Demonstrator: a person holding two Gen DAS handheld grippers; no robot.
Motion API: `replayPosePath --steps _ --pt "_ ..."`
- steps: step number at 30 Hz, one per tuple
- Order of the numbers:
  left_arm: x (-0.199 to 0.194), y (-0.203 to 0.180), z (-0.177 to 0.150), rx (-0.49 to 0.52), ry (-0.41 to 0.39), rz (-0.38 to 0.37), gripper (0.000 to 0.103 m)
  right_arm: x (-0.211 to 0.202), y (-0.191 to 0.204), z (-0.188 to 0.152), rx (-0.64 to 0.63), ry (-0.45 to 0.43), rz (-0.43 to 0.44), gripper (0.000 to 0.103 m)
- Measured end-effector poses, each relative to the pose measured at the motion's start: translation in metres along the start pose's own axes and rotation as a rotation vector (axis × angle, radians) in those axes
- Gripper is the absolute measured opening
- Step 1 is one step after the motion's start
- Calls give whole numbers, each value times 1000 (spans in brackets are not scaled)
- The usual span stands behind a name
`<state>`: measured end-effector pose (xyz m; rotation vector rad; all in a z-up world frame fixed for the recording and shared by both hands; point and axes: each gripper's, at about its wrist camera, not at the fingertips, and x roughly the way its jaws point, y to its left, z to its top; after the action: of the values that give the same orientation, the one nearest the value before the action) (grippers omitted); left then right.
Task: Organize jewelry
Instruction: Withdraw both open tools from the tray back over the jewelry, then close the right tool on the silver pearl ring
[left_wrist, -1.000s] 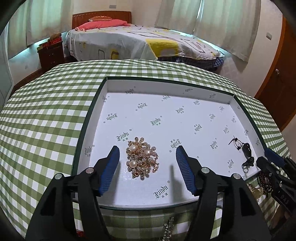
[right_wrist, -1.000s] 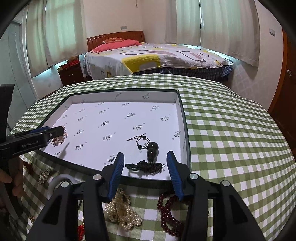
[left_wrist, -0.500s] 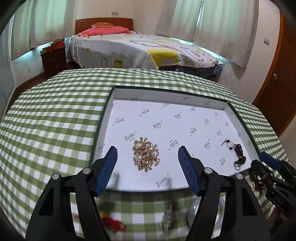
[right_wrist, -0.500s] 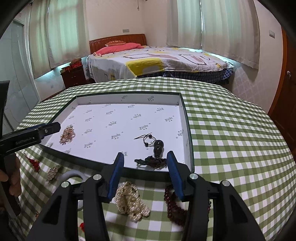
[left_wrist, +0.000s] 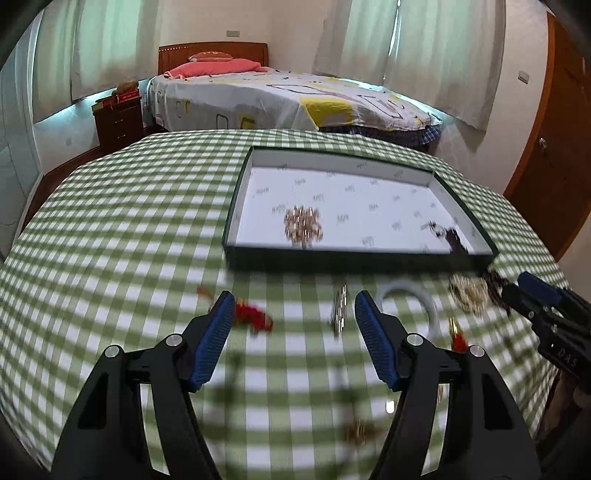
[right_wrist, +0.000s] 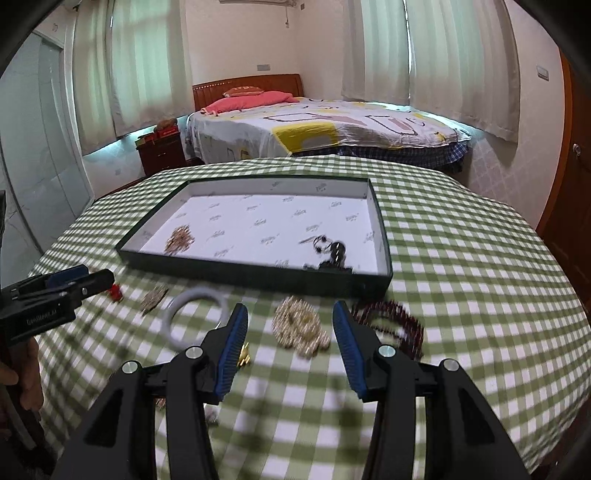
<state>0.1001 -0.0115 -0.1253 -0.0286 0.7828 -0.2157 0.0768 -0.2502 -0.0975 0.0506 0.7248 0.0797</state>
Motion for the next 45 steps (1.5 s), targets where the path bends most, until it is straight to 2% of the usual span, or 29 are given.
replayPosePath --steps 2,4,8,11,18,27,30,39,45 --pt "-5 1 -8 -1 5 1 64 -4 3 -9 2 11 15 48" --pt "-10 1 -17 0 12 2 56 -7 10 -18 -8 26 28 48" --pt "-17 1 -30 -2 23 -2 54 -8 22 -32 -30 52 58 48" --pt "-21 -2 -38 12 29 -9 47 -7 33 -40 -50 69 71 48" --pt "-24 -4 -42 24 24 -16 46 7 44 -45 -63 119 80 45" --pt "-16 -8 -46 28 52 -24 46 15 46 -51 -68 162 91 29" --pt "-15 -9 -46 34 55 -26 46 15 47 -51 -80 165 95 19" --pt "-13 -19 -47 55 59 -43 46 7 40 -49 -87 142 67 19" --pt "-11 -41 -49 111 69 -79 46 1 24 -47 -60 120 46 19"
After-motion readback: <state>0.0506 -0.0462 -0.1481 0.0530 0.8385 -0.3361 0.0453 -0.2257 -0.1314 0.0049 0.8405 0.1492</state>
